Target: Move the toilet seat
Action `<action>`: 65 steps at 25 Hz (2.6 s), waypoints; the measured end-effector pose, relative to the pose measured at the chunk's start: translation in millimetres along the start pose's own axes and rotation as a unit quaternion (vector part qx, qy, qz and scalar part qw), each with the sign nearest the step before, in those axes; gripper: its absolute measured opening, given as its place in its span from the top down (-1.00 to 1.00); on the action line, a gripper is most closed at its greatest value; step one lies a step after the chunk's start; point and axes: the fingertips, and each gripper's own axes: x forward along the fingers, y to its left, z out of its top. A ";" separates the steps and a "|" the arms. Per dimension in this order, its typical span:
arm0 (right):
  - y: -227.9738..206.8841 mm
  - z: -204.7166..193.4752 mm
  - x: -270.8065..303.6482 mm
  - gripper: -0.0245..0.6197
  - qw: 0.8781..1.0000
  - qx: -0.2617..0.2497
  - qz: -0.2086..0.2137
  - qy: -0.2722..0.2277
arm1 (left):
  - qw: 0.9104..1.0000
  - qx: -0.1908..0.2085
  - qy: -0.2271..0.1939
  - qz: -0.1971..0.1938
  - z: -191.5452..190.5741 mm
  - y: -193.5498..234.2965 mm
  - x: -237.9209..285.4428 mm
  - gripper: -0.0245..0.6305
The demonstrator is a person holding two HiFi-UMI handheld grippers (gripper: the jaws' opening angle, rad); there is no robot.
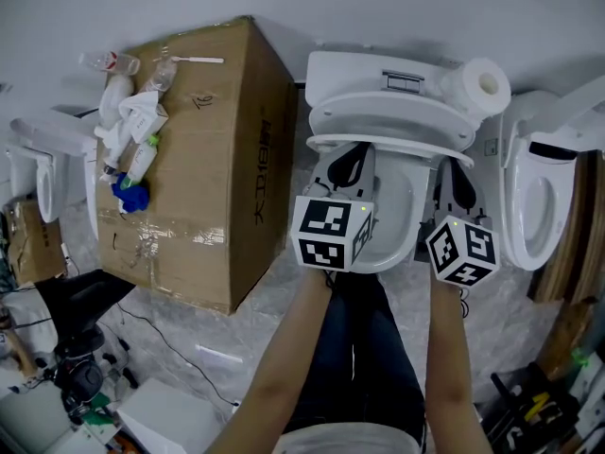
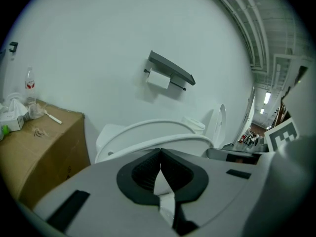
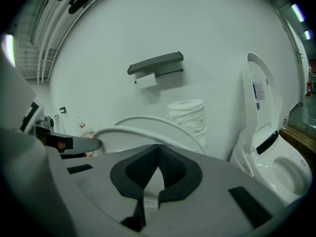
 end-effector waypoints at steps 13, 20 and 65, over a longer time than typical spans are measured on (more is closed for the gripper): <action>-4.9 13.3 25.8 0.88 1.000 -0.001 -0.001 -0.008 | 1.000 0.006 -0.005 -0.003 15.9 11.2 22.9 0.87; -7.0 19.0 37.3 0.88 1.000 0.001 -0.002 -0.011 | 1.000 0.006 -0.006 -0.002 22.7 15.8 33.5 0.87; 14.8 -1.8 -27.2 0.88 1.000 0.000 0.005 -0.021 | 0.999 -0.001 -0.024 0.025 -6.9 -7.5 -23.3 0.87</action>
